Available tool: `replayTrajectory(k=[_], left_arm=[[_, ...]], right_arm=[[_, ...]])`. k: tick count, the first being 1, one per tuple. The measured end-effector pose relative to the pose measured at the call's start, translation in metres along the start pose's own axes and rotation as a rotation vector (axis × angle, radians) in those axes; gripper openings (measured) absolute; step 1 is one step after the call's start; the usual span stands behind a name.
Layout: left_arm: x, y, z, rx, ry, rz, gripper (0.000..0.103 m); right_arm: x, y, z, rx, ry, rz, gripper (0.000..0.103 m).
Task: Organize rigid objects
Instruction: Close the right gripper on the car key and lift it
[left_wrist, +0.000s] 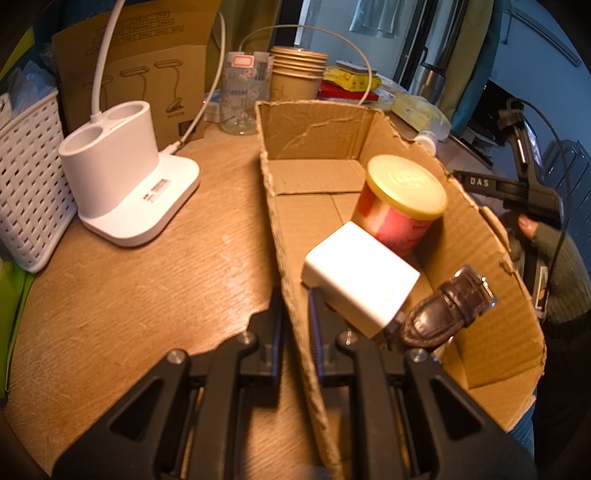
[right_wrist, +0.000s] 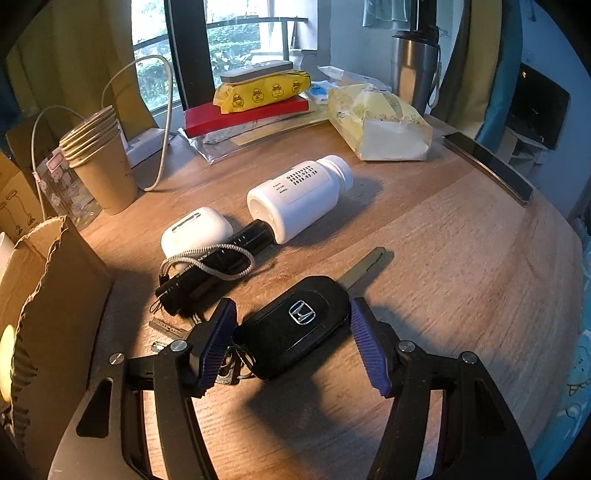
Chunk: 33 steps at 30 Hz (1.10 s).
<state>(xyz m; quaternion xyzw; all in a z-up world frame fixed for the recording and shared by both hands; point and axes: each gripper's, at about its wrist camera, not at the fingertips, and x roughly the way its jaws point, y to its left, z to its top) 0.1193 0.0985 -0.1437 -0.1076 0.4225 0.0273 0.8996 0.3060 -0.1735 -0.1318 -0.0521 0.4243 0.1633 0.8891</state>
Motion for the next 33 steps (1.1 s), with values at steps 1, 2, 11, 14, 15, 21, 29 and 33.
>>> replayTrajectory(k=[1,2,11,14,15,21,29,33], left_arm=[[0.000,0.000,0.000,0.000,0.000,0.000,0.014],[0.000,0.000,0.000,0.000,0.000,0.000,0.014],[0.000,0.000,0.000,0.000,0.000,0.001,0.014],[0.000,0.000,0.000,0.000,0.000,0.000,0.014],[0.000,0.000,0.000,0.000,0.000,0.000,0.014],[0.000,0.000,0.000,0.000,0.000,0.000,0.014],[0.000,0.000,0.000,0.000,0.000,0.000,0.014],[0.000,0.000,0.000,0.000,0.000,0.000,0.014]], right_arm=[[-0.001,0.000,-0.001,0.001,-0.001,0.001,0.065],[-0.003,-0.001,-0.002,0.002,-0.003,0.004,0.048],[-0.011,0.000,-0.006,-0.042,-0.007,-0.018,0.042],[-0.004,0.013,-0.009,-0.102,0.008,-0.072,0.047],[-0.004,0.016,-0.011,-0.113,0.003,-0.087,0.047],[-0.009,0.014,-0.013,-0.110,0.003,-0.064,0.042],[-0.031,0.021,-0.020,-0.136,-0.042,-0.025,0.038],[-0.053,0.028,-0.016,-0.150,-0.081,0.000,0.037]])
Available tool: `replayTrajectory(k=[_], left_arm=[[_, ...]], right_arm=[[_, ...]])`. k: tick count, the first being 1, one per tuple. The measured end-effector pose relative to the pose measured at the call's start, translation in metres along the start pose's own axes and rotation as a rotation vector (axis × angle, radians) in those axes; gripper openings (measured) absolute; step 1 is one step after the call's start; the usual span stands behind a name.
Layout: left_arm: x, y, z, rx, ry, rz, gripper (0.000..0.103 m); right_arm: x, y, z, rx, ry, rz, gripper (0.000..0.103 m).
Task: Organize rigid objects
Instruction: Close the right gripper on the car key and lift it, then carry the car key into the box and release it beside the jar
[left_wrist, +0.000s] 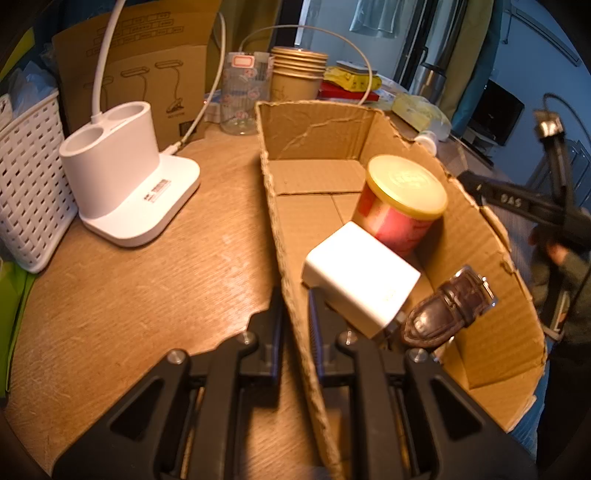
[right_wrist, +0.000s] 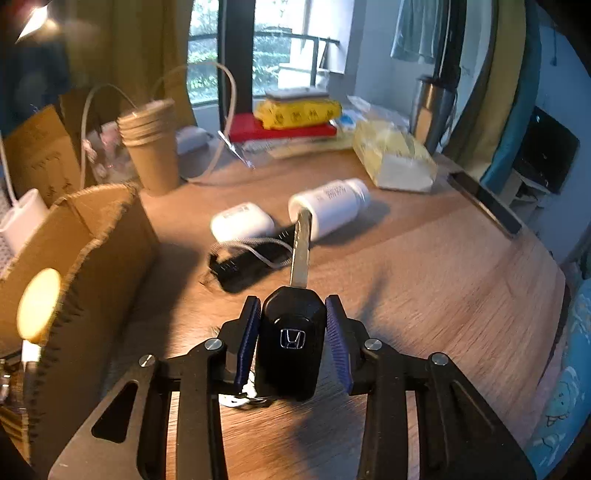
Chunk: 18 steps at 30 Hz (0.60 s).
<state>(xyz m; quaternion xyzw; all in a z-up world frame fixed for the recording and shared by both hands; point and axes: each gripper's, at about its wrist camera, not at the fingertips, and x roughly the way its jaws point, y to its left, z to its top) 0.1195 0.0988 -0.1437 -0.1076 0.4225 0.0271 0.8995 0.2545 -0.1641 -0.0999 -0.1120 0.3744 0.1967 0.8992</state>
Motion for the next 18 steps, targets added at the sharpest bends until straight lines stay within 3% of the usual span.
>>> replayTrajectory(k=[18], left_arm=[[0.000,0.000,0.000,0.000,0.000,0.000,0.014]], right_arm=[[-0.066,0.027,0.037,-0.058,-0.149,0.065,0.037]])
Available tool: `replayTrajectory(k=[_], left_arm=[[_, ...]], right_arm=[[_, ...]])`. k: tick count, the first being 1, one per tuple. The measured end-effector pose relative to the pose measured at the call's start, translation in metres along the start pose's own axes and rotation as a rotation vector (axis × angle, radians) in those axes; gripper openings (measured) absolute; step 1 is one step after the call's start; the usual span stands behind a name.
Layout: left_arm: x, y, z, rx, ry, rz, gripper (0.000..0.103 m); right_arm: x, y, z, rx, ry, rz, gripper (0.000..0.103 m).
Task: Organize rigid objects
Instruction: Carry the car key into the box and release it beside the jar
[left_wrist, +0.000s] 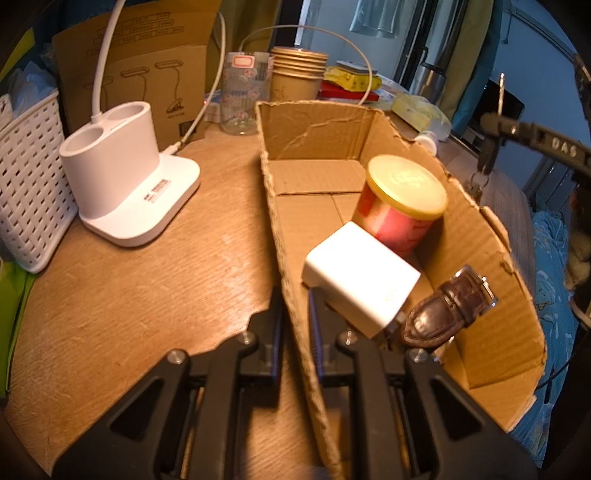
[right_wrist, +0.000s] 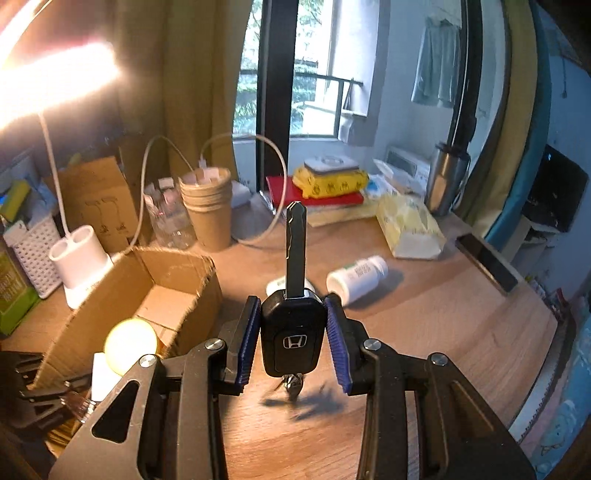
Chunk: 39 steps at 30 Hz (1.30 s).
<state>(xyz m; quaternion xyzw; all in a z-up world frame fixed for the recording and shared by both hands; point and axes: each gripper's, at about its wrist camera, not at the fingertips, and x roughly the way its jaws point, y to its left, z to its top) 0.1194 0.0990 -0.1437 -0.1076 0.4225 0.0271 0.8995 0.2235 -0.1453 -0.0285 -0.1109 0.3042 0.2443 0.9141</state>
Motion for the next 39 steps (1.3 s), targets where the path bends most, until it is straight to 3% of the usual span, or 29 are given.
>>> replayTrajectory(k=[20,30,39], left_arm=[[0.000,0.000,0.000,0.000,0.000,0.000,0.014],[0.000,0.000,0.000,0.000,0.000,0.000,0.014],[0.000,0.000,0.000,0.000,0.000,0.000,0.014]], right_arm=[[-0.042,0.052,0.054,-0.116,-0.135,0.105,0.037],[-0.028,0.083,0.067,-0.167,-0.143,0.171,0.037],[0.008,0.106,0.044,-0.234,-0.082,0.225,0.037]])
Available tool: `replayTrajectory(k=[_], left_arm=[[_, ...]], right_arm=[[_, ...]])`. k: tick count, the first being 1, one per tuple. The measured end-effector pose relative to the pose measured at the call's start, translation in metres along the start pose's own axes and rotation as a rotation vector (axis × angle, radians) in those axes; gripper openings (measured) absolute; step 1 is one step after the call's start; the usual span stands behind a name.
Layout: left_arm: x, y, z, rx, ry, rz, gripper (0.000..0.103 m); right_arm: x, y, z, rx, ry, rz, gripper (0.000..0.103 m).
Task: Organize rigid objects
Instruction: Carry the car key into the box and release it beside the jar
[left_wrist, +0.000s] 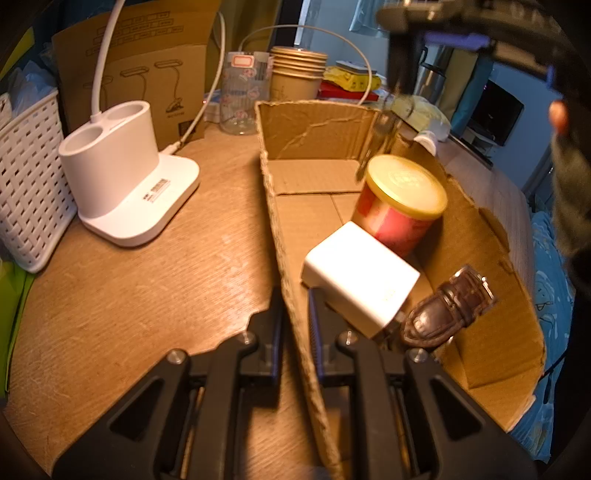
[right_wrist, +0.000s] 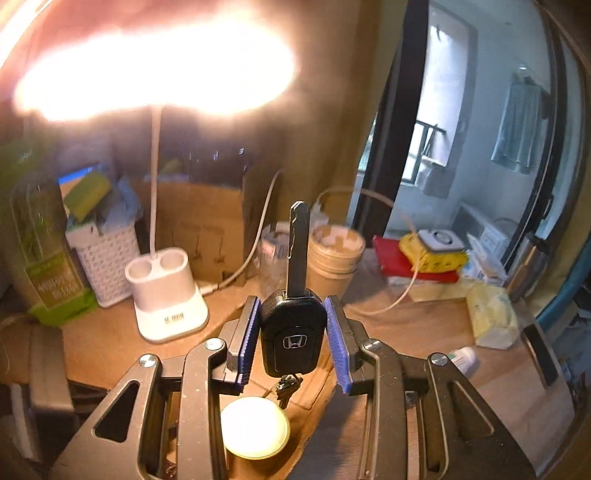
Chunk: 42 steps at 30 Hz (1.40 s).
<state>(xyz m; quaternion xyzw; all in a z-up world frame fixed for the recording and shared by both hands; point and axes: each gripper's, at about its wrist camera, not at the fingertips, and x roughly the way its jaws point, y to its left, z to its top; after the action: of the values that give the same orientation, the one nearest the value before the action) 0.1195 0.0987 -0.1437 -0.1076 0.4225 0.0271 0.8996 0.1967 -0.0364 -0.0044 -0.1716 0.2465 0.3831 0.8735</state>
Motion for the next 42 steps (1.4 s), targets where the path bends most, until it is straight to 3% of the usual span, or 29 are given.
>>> replayTrajectory(k=[8,14,21,27,30,42], left_arm=[[0.000,0.000,0.000,0.000,0.000,0.000,0.014],[0.000,0.000,0.000,0.000,0.000,0.001,0.014],[0.001,-0.003,0.000,0.001,0.000,0.002,0.014],[0.001,-0.003,-0.001,0.000,0.000,0.001,0.014],[0.001,-0.003,0.000,0.000,0.000,0.001,0.014],[0.001,-0.003,0.000,0.000,0.000,0.002,0.014]], right_arm=[[0.025,0.006,-0.021,-0.022,0.066,-0.004,0.037],[0.042,0.015,-0.032,-0.123,0.113,-0.074,0.037],[0.064,0.021,-0.049,-0.119,0.202,0.003,0.037],[0.067,0.026,-0.048,-0.125,0.224,0.038,0.038],[0.068,0.029,-0.048,-0.136,0.234,0.057,0.048],[0.064,0.024,-0.047,-0.118,0.229,0.050,0.050]])
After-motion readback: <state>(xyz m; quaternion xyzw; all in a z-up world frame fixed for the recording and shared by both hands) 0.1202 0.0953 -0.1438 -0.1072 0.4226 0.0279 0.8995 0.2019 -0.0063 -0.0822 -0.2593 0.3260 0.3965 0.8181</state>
